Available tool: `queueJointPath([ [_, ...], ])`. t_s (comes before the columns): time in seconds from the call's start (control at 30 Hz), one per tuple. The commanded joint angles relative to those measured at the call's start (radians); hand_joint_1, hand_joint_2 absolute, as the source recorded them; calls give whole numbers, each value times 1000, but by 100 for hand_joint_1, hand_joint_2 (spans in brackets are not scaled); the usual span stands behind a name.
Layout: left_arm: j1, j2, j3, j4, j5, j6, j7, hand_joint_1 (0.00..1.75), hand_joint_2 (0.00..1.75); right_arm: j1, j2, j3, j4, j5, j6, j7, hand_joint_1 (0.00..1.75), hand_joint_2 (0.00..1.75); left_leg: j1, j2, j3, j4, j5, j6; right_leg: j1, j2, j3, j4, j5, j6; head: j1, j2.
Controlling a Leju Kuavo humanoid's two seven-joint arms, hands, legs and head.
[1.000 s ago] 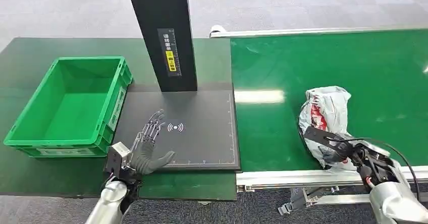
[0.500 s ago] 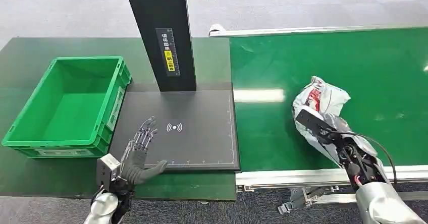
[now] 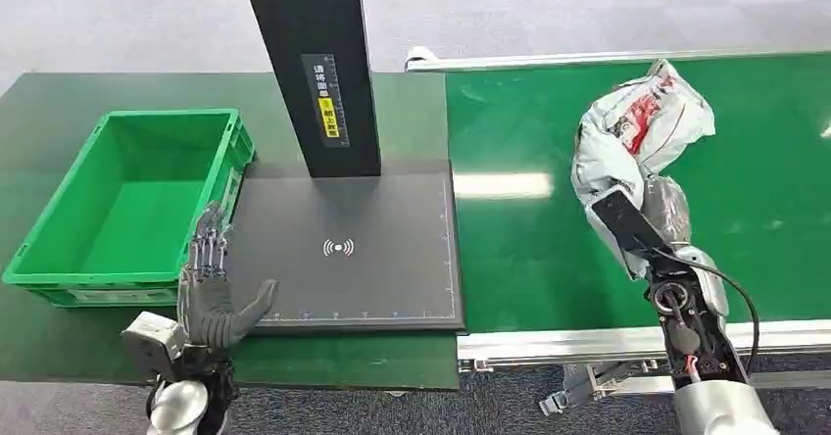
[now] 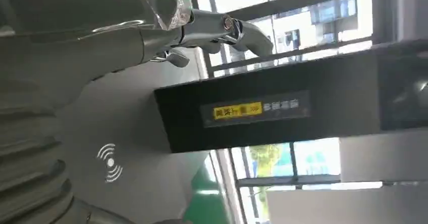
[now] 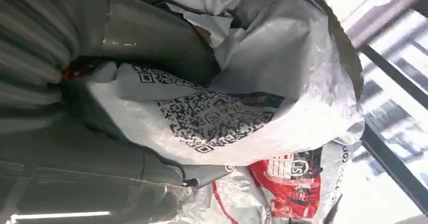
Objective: Moved the parcel from conveyor to table for the left to box.
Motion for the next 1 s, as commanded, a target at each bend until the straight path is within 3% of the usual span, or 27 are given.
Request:
queueJointPath([
  [0.03,-6,-10,11,-222,57,227,0,0,175,60,109,58,-342,46,-296,-174,175,175,0,4,-1,0,-1,0,0,4,-3,1,1,-1,0,0],
  [0.13,-12,-35,56,-254,95,211,0,0,175,88,132,222,-435,269,-363,-192,175,175,0,4,-1,0,-1,0,1,4,-2,1,0,-1,0,0],
  [0.17,-18,-38,66,-243,98,189,0,0,175,83,116,299,-438,387,-339,-173,175,175,1,6,1,-1,-1,0,1,6,-2,0,0,-1,0,0],
  [0.27,-31,-41,80,-217,100,163,0,0,175,76,109,434,-402,538,-302,-162,175,175,1,7,2,-2,-1,0,2,7,-1,-1,1,-1,0,0],
  [0.4,-41,-50,83,-199,94,141,0,0,175,60,105,574,-333,595,-231,-149,175,175,2,6,2,-2,0,0,2,6,0,-1,1,-1,0,0],
  [0.5,-42,-59,81,-182,94,118,0,0,175,11,108,677,-214,576,-94,-129,175,175,1,6,3,-3,0,0,2,6,1,-2,1,-1,0,0],
  [0.57,-44,-53,72,-162,82,108,0,0,175,-82,110,793,-41,635,72,-22,175,175,2,7,4,-4,0,0,2,7,2,-3,2,-1,0,0],
  [0.67,-46,-52,68,-127,89,82,0,0,175,-161,165,851,211,584,186,56,175,175,1,10,5,-5,0,0,2,10,2,-4,3,-1,0,0],
  [1.0,-45,-53,58,-114,84,65,0,0,175,-163,170,861,308,547,206,77,175,175,1,1,2,-1,0,0,1,1,1,-1,0,-1,0,0],
])
